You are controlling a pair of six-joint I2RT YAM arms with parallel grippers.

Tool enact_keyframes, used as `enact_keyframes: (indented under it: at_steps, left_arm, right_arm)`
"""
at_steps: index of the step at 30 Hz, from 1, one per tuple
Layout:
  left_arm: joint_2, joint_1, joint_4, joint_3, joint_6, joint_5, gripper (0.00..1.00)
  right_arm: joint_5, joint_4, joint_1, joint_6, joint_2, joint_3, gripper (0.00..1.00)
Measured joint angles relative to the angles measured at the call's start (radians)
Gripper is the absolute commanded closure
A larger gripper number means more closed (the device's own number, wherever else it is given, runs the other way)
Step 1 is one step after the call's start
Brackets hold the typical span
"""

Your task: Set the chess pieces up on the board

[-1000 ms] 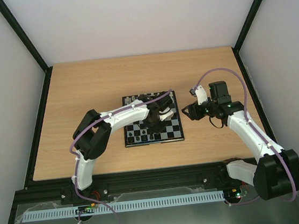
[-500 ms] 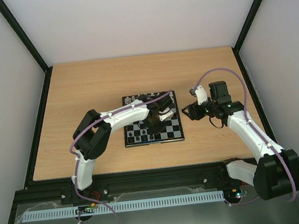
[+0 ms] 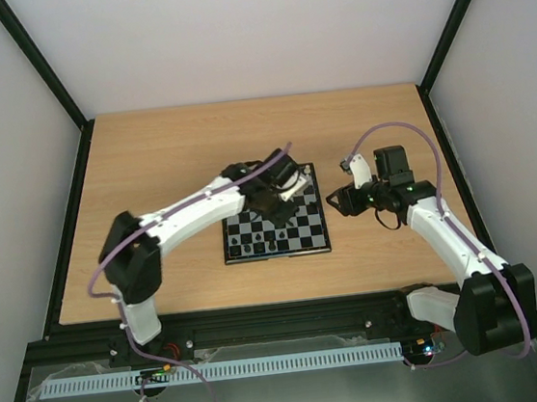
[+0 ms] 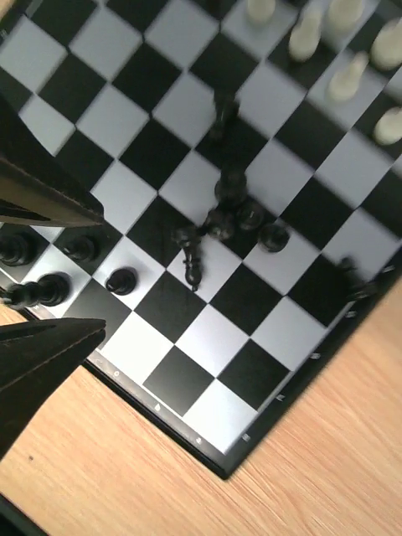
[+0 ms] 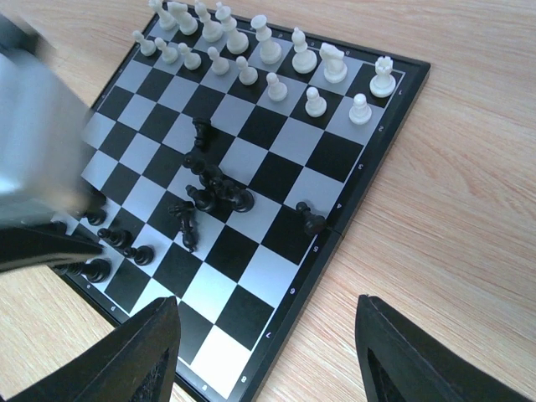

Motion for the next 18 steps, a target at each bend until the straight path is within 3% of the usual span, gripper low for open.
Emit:
enact_keyframes:
  at_steps: [6, 11, 18]
  left_arm:
    - [-0.260, 0.051, 0.156, -0.169, -0.057, -0.015, 0.59]
    - [-0.363, 0.101, 0.252, -0.308, -0.084, -0.006, 0.52]
    - [-0.495, 0.166, 0.368, -0.470, -0.136, 0.096, 0.48]
  right_arm:
    - [0.013, -0.003, 0.000, -0.018, 0.020, 0.000, 0.51]
    - [0.025, -0.047, 0.000, -0.101, 0.067, 0.028, 0.57]
    - [0.078, -0.124, 0.019, -0.298, 0.210, 0.140, 0.57]
